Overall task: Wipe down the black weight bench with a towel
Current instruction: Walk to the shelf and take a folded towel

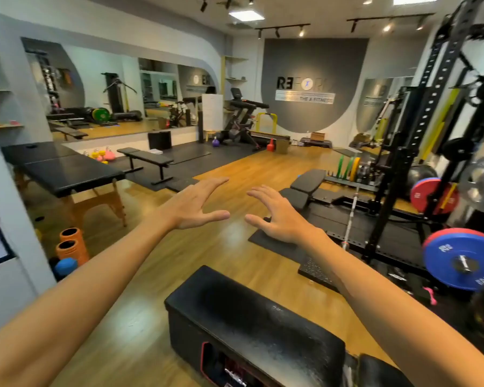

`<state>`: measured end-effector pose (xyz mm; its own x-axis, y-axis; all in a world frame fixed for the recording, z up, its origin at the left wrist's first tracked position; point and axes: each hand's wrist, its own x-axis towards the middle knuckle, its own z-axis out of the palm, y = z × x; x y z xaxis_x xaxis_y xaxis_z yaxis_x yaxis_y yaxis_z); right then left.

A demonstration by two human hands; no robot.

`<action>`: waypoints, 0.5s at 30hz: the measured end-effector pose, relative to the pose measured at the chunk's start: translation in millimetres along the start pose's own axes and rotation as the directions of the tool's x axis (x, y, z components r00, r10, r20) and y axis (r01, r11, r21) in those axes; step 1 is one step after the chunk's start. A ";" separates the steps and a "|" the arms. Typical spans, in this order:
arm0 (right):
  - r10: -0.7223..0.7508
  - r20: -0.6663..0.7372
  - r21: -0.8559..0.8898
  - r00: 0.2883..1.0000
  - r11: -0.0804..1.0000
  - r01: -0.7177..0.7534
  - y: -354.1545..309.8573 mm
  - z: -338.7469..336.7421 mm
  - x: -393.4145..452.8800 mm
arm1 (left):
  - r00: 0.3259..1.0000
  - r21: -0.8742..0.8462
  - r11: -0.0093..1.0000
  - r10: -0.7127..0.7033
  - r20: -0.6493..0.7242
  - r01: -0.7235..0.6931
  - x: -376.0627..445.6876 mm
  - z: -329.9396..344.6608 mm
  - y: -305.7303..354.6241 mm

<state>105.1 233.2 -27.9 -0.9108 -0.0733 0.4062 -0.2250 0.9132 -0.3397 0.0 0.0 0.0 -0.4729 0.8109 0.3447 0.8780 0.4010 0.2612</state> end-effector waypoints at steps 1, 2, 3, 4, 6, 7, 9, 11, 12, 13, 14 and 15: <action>-0.021 0.042 0.024 0.999 1.000 0.020 -6.7 12.4 13.6 | 0.999 0.014 0.999 -0.033 0.013 0.033 -6.1 -4.1 -14.4; -0.033 0.094 0.020 0.995 0.999 0.031 -14.5 23.2 27.6 | 0.996 0.049 0.996 -0.077 0.038 0.075 -9.8 -8.3 -31.1; -0.064 0.133 0.020 0.989 0.998 0.062 -23.6 36.6 43.0 | 0.990 0.093 0.989 -0.120 0.074 0.113 -16.2 -11.5 -50.4; -0.079 0.170 0.022 0.982 0.997 0.077 -34.4 50.8 58.9 | 0.982 0.135 0.981 -0.156 0.110 0.140 -24.5 -16.1 -68.8; -0.113 0.226 0.045 0.968 0.993 0.105 -52.3 79.2 93.4 | 0.972 0.169 0.972 -0.186 0.143 0.161 -36.8 -26.1 -102.3; -0.130 0.256 0.044 0.958 0.991 0.123 -60.1 92.1 111.0 | 0.969 0.173 0.969 -0.200 0.148 0.174 -42.7 -31.5 -118.5; -0.143 0.322 0.040 0.936 0.990 0.138 -75.5 115.9 146.5 | 0.950 0.206 0.955 -0.252 0.183 0.214 -51.3 -44.7 -152.7; -0.141 0.382 0.050 0.913 0.990 0.132 -92.2 136.1 180.6 | 0.913 0.253 0.928 -0.334 0.235 0.274 -55.5 -58.2 -189.8; -0.140 0.413 0.051 0.900 0.990 0.131 -98.1 146.1 197.6 | 0.892 0.278 0.912 -0.374 0.254 0.303 -57.3 -64.0 -207.9; -0.141 0.439 0.047 0.887 0.990 0.134 -104.1 155.4 213.1 | 0.877 0.293 0.900 -0.401 0.264 0.324 -59.7 -69.1 -224.1; -0.145 0.454 0.044 0.879 0.989 0.141 -109.1 164.5 227.9 | 0.871 0.297 0.894 -0.415 0.262 0.336 -62.2 -72.9 -239.4; -0.151 0.460 0.047 0.875 0.988 0.145 -113.2 174.0 242.3 | 0.872 0.288 0.894 -0.418 0.254 0.344 -65.0 -75.5 -252.9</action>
<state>-150.3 42.3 -38.6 -0.9223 -0.3861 0.0159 -0.3709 0.8730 -0.3166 -196.9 -186.3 -20.4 -0.7607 0.6480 -0.0378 0.6430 0.7603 0.0921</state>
